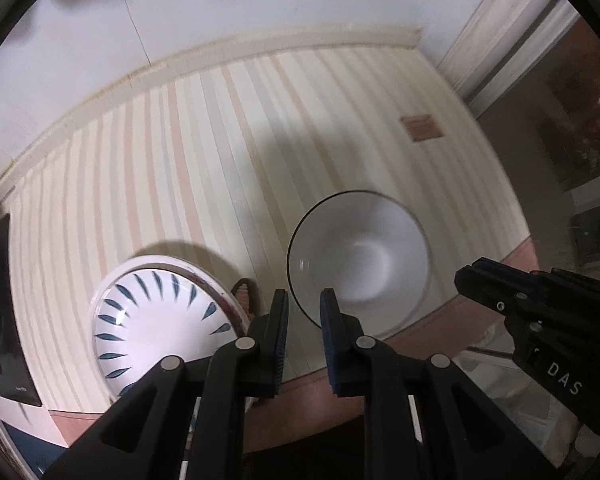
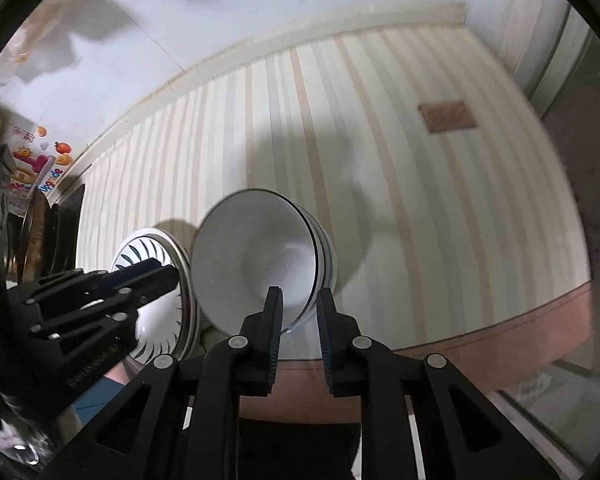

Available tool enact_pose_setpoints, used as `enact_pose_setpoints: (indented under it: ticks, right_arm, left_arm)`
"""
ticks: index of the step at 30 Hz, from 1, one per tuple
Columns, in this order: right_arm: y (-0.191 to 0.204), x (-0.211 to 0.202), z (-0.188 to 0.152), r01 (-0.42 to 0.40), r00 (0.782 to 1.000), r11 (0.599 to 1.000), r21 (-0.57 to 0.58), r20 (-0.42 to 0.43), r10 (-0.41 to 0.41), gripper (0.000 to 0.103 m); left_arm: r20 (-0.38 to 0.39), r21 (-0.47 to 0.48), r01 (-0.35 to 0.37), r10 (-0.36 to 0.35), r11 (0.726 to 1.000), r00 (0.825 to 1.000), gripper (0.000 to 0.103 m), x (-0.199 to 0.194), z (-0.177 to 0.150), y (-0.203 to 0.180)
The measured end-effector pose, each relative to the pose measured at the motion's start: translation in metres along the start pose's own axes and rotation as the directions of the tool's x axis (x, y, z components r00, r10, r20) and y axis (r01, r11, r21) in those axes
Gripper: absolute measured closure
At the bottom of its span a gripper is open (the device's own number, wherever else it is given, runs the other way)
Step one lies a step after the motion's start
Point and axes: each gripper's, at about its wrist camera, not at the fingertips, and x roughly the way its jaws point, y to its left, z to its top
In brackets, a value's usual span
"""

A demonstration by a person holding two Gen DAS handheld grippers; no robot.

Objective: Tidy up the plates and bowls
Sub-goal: 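Carry the black-rim bowl onto the bowl stack and open both tools, then close both tools on the rim of the stacked bowls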

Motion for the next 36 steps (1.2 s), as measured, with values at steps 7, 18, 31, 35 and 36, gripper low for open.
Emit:
enact_pose_setpoints:
  ticks: [7, 18, 31, 35, 36]
  right_arm:
    - [0.020, -0.058, -0.026, 0.064, 0.994, 0.998, -0.024, 0.095, -0.062, 0.046]
    - [0.037, -0.136, -0.063, 0.142, 0.962, 0.990, -0.021, 0.239, -0.132, 0.017]
    - [0.039, -0.169, -0.074, 0.146, 0.948, 0.989, -0.013, 0.287, -0.136, 0.015]
    - [0.031, -0.157, -0.066, 0.133, 0.956, 0.991, -0.001, 0.262, -0.128, 0.013]
    - [0.028, -0.151, -0.064, 0.127, 0.960, 0.992, 0.003, 0.252, -0.124, 0.012]
  left_arm:
    - [0.084, 0.017, 0.026, -0.027, 1.000, 0.996, 0.085, -0.050, -0.021, -0.001]
    - [0.198, 0.044, 0.060, -0.068, 0.997, 0.978, 0.029, -0.101, -0.038, -0.008]
    - [0.214, 0.029, 0.095, -0.099, 0.995, 0.972, 0.018, -0.111, -0.034, -0.013]
    - [0.188, 0.001, 0.101, -0.099, 0.995, 0.977, 0.018, -0.093, -0.022, -0.008]
    - [0.176, -0.007, 0.104, -0.101, 0.995, 0.979, 0.017, -0.085, -0.019, -0.005]
